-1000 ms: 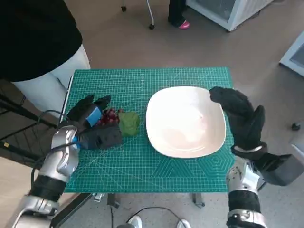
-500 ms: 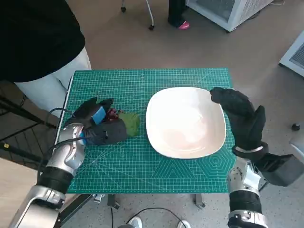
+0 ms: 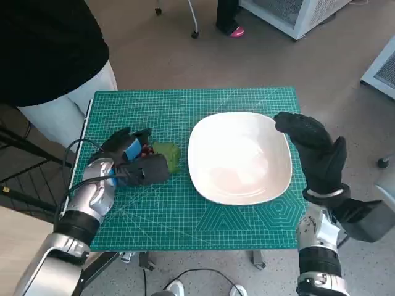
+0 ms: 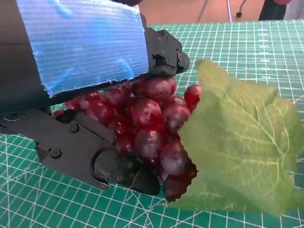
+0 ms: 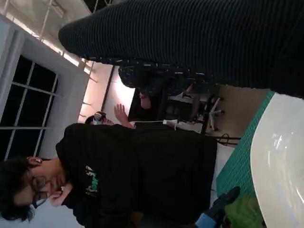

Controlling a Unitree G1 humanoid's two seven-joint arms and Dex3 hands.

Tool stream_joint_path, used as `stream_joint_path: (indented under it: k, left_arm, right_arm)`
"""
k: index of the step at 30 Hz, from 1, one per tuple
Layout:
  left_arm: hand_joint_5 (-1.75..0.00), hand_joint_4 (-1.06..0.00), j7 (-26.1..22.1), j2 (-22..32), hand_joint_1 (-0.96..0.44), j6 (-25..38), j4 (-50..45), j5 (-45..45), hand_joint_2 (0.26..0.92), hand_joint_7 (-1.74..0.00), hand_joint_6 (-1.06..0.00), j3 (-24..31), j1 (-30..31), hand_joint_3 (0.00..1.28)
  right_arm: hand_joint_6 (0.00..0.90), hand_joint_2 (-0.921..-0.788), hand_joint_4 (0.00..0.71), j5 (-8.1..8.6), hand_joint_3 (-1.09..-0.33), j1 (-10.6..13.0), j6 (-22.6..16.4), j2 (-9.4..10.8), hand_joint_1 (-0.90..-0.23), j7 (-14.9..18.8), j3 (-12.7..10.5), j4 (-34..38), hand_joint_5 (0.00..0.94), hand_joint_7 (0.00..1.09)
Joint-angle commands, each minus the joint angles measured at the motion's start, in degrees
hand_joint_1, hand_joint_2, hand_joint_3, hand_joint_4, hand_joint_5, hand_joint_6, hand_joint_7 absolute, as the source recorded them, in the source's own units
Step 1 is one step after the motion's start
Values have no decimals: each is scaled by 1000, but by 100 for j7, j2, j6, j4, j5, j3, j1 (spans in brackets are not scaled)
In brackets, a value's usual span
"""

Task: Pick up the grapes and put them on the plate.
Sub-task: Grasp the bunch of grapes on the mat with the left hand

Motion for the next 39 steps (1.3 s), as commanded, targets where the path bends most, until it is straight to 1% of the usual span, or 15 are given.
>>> stream_joint_path:
  k: [1, 7, 15, 21, 26, 31, 39]
  left_arm:
    - [-5, -77, 109, -45, -475, -111, 195, 45, 782, -1, -208, -165, -100, 0]
    - [-4, -83, 149, -56, -481, -161, 339, 27, 780, -3, -213, -267, -148, 0]
    - [-7, -101, 173, -89, -447, -295, 621, -25, 776, -10, -235, -360, -208, 0]
    - [-14, -135, 186, -131, -413, -316, 739, -100, 774, -30, -293, -340, -249, 0]
    - [-12, -190, 178, -146, -386, -313, 754, -169, 775, -31, -351, -311, -251, 0]
    - [-8, -214, 146, -149, -359, -293, 753, -269, 773, -25, -377, -279, -236, 0]
    - [-3, -222, 167, -174, -332, -277, 862, -366, 772, -20, -399, -277, -243, 0]
  right_arm:
    - [489, -921, 567, -59, -545, 165, 88, 9, -368, -20, 5, -18, 1, 2]
    - [488, -921, 567, -59, -546, 181, 112, 8, -369, -24, 8, -47, 0, 2]
    - [490, -921, 567, -48, -540, 230, 169, 1, -373, -23, 13, -127, 1, 2]
    - [491, -921, 567, -56, -539, 267, 206, -3, -372, -44, 18, -210, 0, 3]
    - [490, -921, 566, -53, -541, 285, 235, -7, -370, -45, 17, -247, 0, 2]
    - [489, -921, 566, -58, -542, 292, 248, -2, -369, -49, 22, -266, 0, 1]
    - [490, -921, 566, -46, -542, 322, 269, -5, -370, -42, 24, -327, 0, 1]
